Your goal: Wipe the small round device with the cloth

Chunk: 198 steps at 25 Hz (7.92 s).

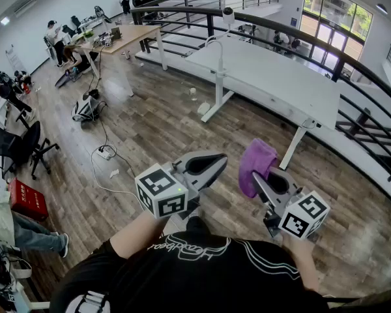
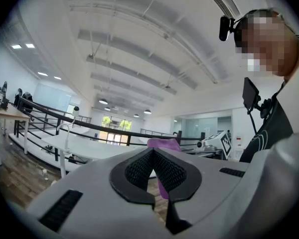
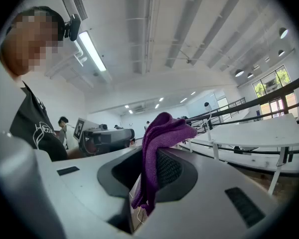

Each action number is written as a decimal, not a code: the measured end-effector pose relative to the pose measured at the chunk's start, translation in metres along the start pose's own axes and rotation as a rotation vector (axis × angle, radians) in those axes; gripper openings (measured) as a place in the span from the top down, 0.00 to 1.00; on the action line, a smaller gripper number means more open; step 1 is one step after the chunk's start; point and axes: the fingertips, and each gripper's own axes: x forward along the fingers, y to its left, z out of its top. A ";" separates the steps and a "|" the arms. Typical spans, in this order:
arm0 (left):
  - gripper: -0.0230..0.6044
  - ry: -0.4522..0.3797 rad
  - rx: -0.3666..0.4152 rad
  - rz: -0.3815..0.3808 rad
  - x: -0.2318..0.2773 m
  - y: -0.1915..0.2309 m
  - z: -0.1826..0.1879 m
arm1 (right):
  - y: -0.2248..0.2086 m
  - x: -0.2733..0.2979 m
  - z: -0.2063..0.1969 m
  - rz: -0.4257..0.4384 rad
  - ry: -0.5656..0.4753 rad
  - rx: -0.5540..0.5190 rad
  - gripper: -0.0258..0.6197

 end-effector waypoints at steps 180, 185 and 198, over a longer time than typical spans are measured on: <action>0.72 0.140 0.037 -0.243 0.506 0.926 0.092 | -0.812 0.631 0.248 0.106 -0.277 0.278 0.86; 0.72 0.128 0.061 -0.262 0.505 0.923 0.090 | -0.809 0.631 0.283 0.157 -0.271 0.203 0.86; 0.70 0.109 0.100 -0.426 0.501 0.911 0.099 | -0.801 0.660 0.321 0.294 -0.214 0.164 0.86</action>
